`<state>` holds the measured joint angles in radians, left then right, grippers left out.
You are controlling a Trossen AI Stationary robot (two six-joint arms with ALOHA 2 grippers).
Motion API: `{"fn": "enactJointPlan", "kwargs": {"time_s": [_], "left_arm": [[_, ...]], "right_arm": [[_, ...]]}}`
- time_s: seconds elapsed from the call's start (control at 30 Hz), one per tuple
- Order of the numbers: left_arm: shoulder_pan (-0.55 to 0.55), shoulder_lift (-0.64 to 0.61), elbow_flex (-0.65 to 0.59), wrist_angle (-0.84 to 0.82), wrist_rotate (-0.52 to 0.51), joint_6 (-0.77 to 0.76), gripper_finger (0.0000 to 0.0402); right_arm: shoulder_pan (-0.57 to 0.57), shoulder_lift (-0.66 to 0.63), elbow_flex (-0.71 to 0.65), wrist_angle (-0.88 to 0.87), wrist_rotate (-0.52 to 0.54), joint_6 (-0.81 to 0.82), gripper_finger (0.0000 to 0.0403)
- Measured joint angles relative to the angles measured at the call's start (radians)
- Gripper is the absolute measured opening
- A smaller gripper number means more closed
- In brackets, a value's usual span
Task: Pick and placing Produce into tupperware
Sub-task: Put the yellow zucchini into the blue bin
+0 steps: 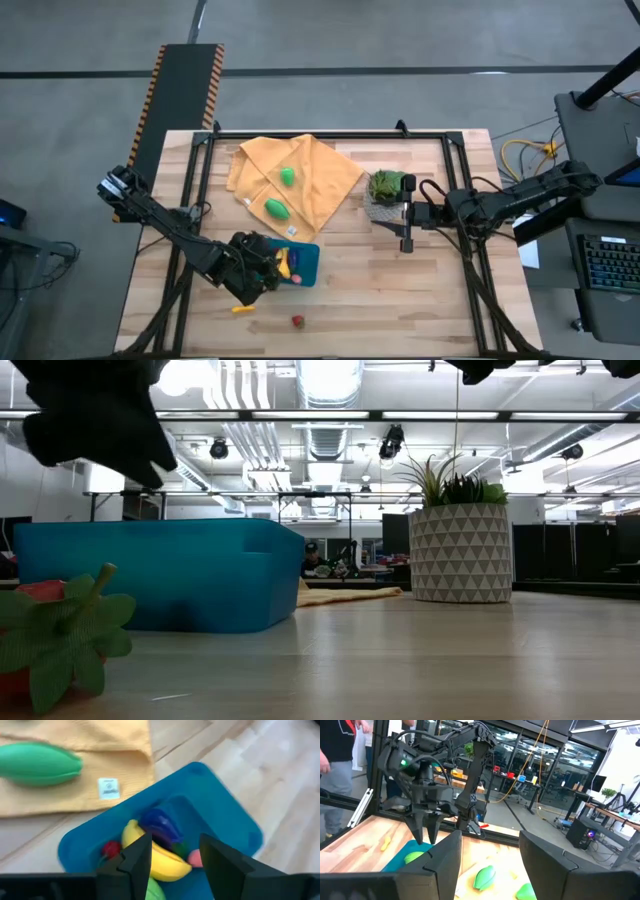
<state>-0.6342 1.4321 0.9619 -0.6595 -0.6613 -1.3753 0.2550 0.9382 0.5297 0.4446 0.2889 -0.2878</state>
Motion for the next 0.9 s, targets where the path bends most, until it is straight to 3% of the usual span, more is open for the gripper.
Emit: {"fn": "enactJointPlan", "kwargs": {"time_s": [0.1, 0.3, 0.5, 0.63, 0.9], "left_arm": [[0.0, -0.014, 0.01, 0.05, 0.017, 0.11, 0.0152], [-0.004, -0.026, 0.111, 0.126, 0.206, 0.338, 0.0153], [-0.033, -0.014, 0.245, 0.105, 0.248, 0.52, 0.0153], [-0.067, -0.013, 0.308, -0.002, 0.263, 0.499, 0.0153], [-0.134, -0.011, 0.304, -0.178, 0.342, 0.209, 0.0153]], "right_arm": [[0.0, 0.0, 0.0, 0.0, 0.0, 0.0, 0.0192], [0.0, 0.0, 0.0, 0.0, 0.0, 0.0, 0.0192], [0.0, 0.0, 0.0, 0.0, 0.0, 0.0, 0.0192], [0.0, 0.0, 0.0, 0.0, 0.0, 0.0, 0.0192], [0.0, 0.0, 0.0, 0.0, 0.0, 0.015, 0.0192]]}}
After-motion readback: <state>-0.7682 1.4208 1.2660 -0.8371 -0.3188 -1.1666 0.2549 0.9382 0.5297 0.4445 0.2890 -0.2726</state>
